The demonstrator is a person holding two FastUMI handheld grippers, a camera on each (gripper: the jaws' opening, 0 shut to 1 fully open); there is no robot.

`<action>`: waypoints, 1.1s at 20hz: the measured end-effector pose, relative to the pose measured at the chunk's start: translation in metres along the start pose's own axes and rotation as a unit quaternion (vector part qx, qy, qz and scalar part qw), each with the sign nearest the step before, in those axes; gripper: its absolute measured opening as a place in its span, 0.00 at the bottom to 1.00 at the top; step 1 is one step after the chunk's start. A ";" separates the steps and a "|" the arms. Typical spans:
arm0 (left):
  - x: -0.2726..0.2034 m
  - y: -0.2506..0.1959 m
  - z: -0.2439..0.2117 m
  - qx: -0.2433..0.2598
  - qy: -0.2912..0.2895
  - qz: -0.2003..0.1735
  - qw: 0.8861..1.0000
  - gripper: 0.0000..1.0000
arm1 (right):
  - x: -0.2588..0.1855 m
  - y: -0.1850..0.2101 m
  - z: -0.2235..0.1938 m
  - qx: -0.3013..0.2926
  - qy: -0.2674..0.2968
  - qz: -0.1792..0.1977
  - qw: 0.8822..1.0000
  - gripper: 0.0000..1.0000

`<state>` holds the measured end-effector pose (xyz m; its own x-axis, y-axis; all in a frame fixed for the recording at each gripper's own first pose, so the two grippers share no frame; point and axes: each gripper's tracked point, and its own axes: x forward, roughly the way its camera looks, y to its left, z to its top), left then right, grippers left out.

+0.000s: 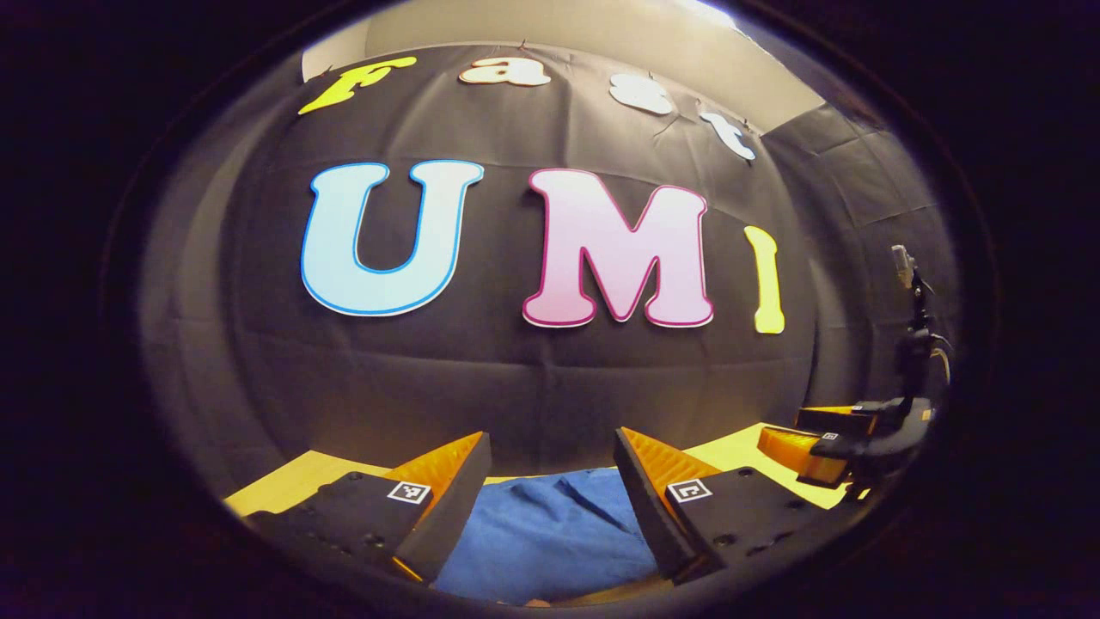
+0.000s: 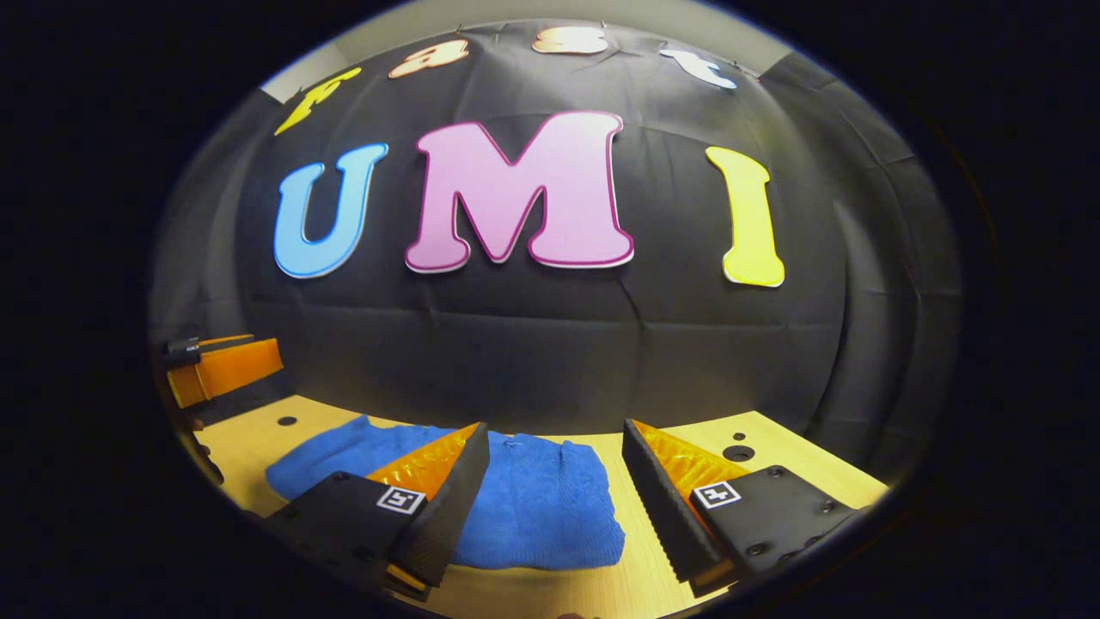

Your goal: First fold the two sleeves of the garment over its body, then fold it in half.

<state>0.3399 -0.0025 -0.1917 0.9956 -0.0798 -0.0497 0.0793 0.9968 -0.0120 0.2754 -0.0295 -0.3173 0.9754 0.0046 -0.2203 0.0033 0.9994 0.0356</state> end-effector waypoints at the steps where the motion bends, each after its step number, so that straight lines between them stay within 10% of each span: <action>1: -0.009 0.001 0.006 -0.015 -0.001 0.008 1.000 0.82 | -0.014 -0.009 0.007 -0.013 -0.001 -0.006 1.000 0.97; 7: -0.104 -0.032 0.014 -0.070 0.005 -0.055 0.996 0.82 | -0.107 -0.009 0.026 -0.044 -0.023 0.013 0.999 0.97; 15: -0.221 0.000 0.078 -0.061 -0.038 0.066 0.995 0.82 | -0.207 0.029 0.046 -0.015 0.080 0.035 0.996 0.96; 18: -0.250 -0.003 0.118 -0.095 -0.068 0.090 0.989 0.82 | -0.221 0.049 0.105 -0.003 0.051 0.048 0.998 0.96; 22: -0.292 -0.004 0.153 -0.010 -0.080 0.124 0.989 0.82 | -0.248 0.062 0.166 -0.046 -0.010 0.061 0.997 0.96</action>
<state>0.0568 0.0176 -0.0243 0.9795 0.1719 0.1047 -0.1687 0.9849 -0.0384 0.0700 0.0254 -0.0984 0.9716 0.1264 -0.1999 -0.1348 0.9904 -0.0293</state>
